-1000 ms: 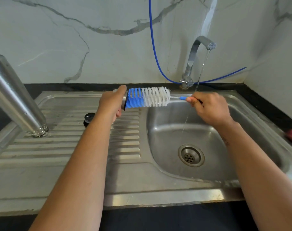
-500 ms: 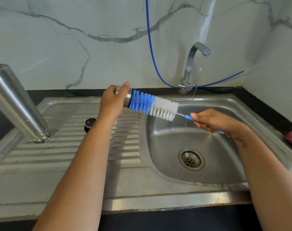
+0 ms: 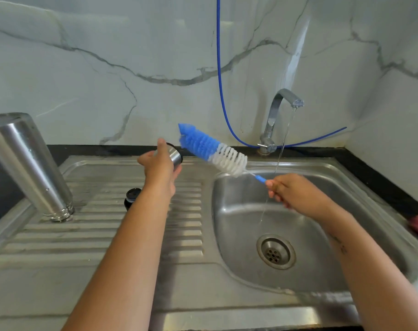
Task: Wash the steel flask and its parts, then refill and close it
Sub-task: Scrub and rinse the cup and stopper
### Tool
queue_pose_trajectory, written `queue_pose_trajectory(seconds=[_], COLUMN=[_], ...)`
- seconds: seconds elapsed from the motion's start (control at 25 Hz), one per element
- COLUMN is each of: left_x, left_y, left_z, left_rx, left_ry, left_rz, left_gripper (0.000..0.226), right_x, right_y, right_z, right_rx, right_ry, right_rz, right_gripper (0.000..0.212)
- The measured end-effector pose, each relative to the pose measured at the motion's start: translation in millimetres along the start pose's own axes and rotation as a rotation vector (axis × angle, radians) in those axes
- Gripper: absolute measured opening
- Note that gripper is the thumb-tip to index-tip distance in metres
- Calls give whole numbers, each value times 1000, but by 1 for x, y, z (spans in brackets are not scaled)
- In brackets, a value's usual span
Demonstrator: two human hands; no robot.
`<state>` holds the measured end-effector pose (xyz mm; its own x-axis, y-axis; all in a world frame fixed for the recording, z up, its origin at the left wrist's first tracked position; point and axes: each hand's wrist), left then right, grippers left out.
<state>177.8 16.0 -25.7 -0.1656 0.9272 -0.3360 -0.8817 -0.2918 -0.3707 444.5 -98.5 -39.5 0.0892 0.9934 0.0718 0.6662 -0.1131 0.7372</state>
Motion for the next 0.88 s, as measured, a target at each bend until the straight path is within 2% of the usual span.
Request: queue_pose_trajectory(seconds=[0.08, 0.2, 0.28, 0.36, 0.44, 0.6, 0.68, 0.76, 0.88], left_x=[-2, -3, -7, -20, -26, -2, 1, -11, -15], left_y=[-1, 1, -2, -14, -24, -3, 1, -11, -13], left_z=[-1, 0, 0, -12, -22, 0, 0, -12, -8], left_rx=[95, -57, -104, -23, 9, -322, -324, -201, -216], left_ry=[110, 178, 187, 171, 114, 17, 27, 45, 12], left_rz=[-59, -213, -309, -359, -363, -210, -247, -347, -364], left_gripper=[52, 42, 29, 20, 21, 22, 31, 35, 28], right_x=[0, -2, -5, -8, -10, -19, -17, -11, -12], right_y=[-19, -34, -44, -59, -62, -43, -40, -44, -44], right_z=[-17, -35, -41, -46, -50, -54, -54, -54, -52], right_rx=[56, 19, -72, -145, -142, -180, -197, -206, -166], right_ry=[48, 108, 167, 194, 203, 323, 337, 325, 370], right_rz=[-36, -78, -8, 117, 181, 18, 28, 119, 140], right_gripper=[34, 32, 34, 35, 34, 40, 42, 37, 32])
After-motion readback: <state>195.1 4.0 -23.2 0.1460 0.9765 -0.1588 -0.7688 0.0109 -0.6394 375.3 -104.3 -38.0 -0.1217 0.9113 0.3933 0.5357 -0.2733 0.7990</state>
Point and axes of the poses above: each hand's wrist, its own x-axis towards the middle knuckle, its own y-axis out of the back of the hand, z = x × y, and after that the axes turned 7 degrees about y, right-handed
